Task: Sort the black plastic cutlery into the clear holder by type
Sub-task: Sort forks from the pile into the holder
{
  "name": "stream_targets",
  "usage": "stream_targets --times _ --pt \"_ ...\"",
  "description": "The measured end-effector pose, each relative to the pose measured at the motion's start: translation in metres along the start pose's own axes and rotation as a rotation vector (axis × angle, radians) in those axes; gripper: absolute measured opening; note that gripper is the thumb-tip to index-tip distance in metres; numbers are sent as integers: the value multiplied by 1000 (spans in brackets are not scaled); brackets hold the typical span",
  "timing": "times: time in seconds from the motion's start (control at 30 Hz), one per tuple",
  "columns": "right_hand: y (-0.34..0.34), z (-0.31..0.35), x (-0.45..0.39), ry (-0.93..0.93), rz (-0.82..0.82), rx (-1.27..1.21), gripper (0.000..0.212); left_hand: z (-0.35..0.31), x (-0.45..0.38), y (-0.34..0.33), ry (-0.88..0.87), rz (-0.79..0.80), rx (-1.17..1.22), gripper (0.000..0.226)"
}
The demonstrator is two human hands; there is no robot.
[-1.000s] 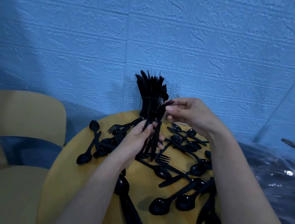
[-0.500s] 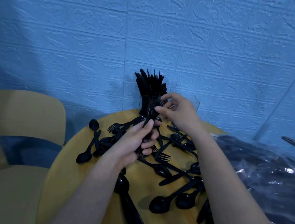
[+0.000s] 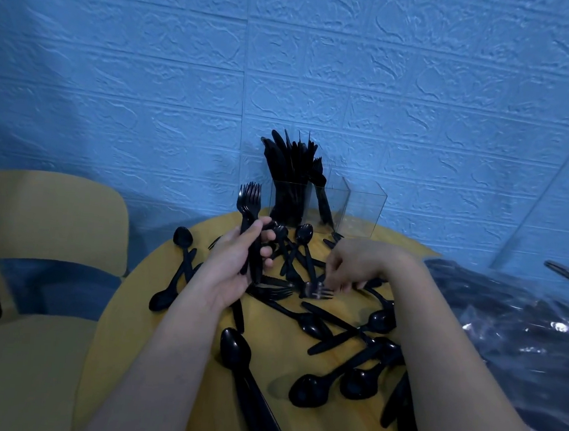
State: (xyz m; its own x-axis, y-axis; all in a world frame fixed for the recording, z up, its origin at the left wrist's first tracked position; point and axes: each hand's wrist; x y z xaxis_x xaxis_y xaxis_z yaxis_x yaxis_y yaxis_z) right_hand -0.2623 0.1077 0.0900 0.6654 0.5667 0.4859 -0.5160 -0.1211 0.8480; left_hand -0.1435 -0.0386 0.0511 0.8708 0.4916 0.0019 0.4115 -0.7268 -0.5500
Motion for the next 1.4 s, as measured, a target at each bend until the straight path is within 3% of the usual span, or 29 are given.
stream_targets --times 0.1,0.3,0.4,0.5,0.63,0.87,0.97,1.03,1.13,1.2,1.3,1.4 --pt "8 -6 7 31 -83 -155 13 -1 -1 0 -2 -28 -12 17" --pt "25 -21 21 115 -599 -307 14 0 0 -1 -13 -13 -54 18" --pt "28 -27 22 218 -758 -360 14 -4 0 1 -22 -4 -18 19" --pt "27 -24 24 350 -771 -469 15 -6 0 3 -13 5 -10 19" --pt "20 -5 17 509 -747 -591 16 1 10 -8 109 135 -180 21" --pt "7 16 -1 587 -1027 -242 13 2 14 -14 231 334 -158 44" --pt "-2 27 -6 565 -1080 -202 16 2 10 -7 201 401 -164 40" --pt "-6 32 -9 495 -1059 -296 23 0 7 -1 171 387 -139 35" --pt "-6 28 -13 344 -919 -354 23 -6 1 8 99 216 -69 21" --pt "-8 20 -16 218 -710 -223 18 -10 -2 12 48 95 -35 17" --pt "-16 16 -20 94 -380 1 32 -11 -3 14 6 -16 0 16" --pt "-23 19 -22 75 -262 101 35 -11 -4 14 -4 -54 2 17"
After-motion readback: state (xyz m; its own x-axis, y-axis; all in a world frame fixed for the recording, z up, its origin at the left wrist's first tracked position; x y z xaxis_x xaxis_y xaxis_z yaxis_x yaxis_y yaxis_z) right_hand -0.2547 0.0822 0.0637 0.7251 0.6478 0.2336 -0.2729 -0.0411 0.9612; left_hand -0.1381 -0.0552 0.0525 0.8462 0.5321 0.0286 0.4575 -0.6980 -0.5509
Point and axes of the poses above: each hand's wrist, its own x-axis away from the middle knuckle, its own y-axis out of the back of the hand, z = x × y, and after that the axes turned 7 degrees about -y, right-handed
